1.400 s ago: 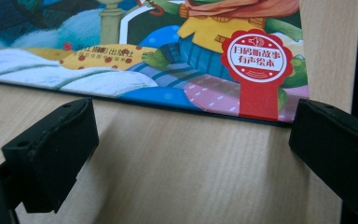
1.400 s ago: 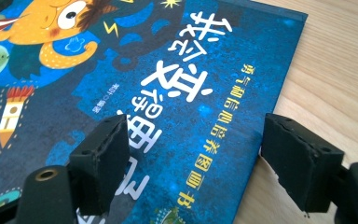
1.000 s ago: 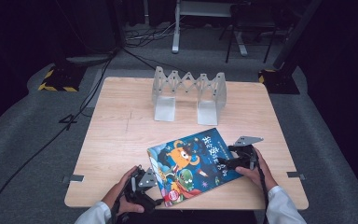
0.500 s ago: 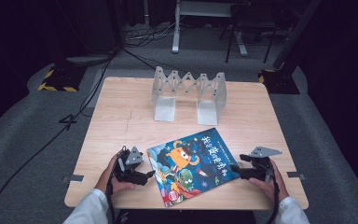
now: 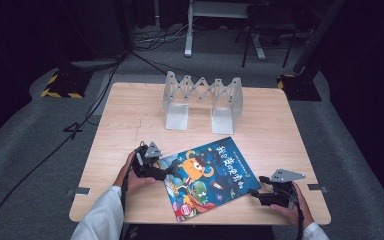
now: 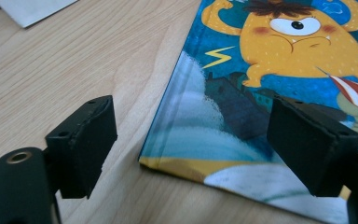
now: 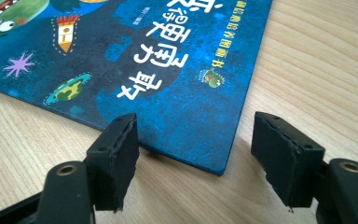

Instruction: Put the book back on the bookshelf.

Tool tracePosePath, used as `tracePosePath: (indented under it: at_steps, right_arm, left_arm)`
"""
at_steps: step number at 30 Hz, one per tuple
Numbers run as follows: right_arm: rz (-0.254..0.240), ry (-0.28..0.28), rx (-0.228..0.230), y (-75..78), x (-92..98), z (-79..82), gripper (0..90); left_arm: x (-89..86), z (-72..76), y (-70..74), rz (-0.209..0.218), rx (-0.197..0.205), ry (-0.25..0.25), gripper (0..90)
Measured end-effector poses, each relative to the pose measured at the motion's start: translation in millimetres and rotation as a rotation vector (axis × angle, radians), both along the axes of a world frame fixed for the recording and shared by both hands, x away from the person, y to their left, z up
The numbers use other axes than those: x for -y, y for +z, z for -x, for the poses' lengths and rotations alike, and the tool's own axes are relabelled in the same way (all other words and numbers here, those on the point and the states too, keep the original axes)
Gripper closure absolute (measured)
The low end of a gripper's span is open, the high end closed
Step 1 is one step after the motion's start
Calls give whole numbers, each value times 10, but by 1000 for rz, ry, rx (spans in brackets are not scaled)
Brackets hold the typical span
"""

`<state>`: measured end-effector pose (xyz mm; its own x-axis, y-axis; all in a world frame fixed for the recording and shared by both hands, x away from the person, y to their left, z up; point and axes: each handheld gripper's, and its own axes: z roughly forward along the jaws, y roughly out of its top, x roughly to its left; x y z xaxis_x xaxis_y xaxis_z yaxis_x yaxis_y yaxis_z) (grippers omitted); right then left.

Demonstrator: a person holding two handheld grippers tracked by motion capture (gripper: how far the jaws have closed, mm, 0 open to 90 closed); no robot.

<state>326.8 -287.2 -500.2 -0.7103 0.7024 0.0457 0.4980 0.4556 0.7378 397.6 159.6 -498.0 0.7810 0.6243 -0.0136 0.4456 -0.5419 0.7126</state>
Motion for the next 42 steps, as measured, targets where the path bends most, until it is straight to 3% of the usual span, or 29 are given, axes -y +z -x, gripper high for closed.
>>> tracePosePath:
  at_steps: [4,5,8,12,15,17,20,28,31,32,42]
  right_arm:
    - [15,28,9,-5,-11,-5,326]
    - [14,33,7,-5,-9,-9,327]
    - [14,30,9,-5,-9,-27,340]
    - [40,17,31,-9,-25,-45,367]
    - [40,2,34,-10,-33,-86,369]
    - [41,-6,35,-9,-43,-124,367]
    - [50,-16,30,-7,-58,-183,319]
    - [61,-23,14,-6,-103,-315,227]
    - [58,-36,20,-8,-120,-325,274]
    - [58,-39,38,-2,-155,-317,341]
    - [112,-61,97,14,-308,-436,350]
  left_arm:
    - [6,-6,-3,19,-18,-41,215]
    - [6,-1,2,15,-16,-53,253]
    - [6,15,10,8,-19,-57,255]
    - [-46,17,-6,39,-81,-68,254]
    - [-72,61,7,28,-94,-73,252]
    - [-82,100,19,13,-96,-77,250]
    - [-113,178,28,-6,-60,-110,248]
    - [-200,268,12,17,-106,-133,238]
    - [-209,316,12,15,-103,-128,236]
    - [-228,363,9,18,-100,-123,235]
    - [-317,613,-15,37,-108,-109,218]
